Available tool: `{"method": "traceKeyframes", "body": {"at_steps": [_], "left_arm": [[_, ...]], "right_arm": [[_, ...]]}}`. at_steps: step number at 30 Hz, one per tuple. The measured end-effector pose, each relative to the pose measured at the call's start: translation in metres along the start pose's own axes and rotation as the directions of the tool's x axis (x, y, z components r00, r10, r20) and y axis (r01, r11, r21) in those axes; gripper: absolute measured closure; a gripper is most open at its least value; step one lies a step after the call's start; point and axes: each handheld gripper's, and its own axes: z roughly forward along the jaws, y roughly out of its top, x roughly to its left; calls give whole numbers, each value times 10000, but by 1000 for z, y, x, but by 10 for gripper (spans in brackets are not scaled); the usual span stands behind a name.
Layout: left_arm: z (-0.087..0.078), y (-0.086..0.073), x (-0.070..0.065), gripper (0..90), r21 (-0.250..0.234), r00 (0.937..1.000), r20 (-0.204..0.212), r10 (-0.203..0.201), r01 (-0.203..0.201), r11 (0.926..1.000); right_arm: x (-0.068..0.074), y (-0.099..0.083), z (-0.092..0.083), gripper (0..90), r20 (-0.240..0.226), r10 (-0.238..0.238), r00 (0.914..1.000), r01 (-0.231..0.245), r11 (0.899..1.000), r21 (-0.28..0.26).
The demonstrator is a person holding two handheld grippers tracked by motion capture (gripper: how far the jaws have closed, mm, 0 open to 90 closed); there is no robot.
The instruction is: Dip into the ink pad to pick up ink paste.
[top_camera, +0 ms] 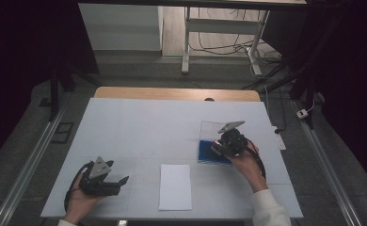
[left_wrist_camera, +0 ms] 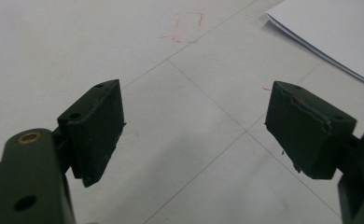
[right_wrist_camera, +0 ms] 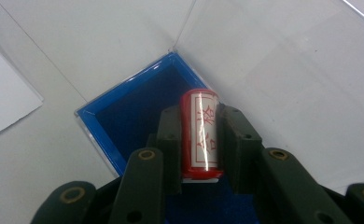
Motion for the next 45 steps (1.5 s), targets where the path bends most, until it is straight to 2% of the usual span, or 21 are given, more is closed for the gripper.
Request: {"method": "traceKeyframes", "body": {"at_steps": [27, 39, 45], "left_arm": [[-2, 0, 0, 198, -37, 9999, -24, -100, 100, 9999], [-1, -1, 0, 198, -8, 10000, -33, -76, 76, 10000], [-2, -1, 2, 198, -2, 9999, -92, -76, 76, 10000]], "right_arm": [[0, 0, 2, 708, -26, 15, 10000, -15, 9999, 112], [-3, -2, 1, 704, -225, 108, 9997, -110, 9999, -81], [-10, -4, -4, 699, -618, 484, 9969, -513, 9976, -464]]}}
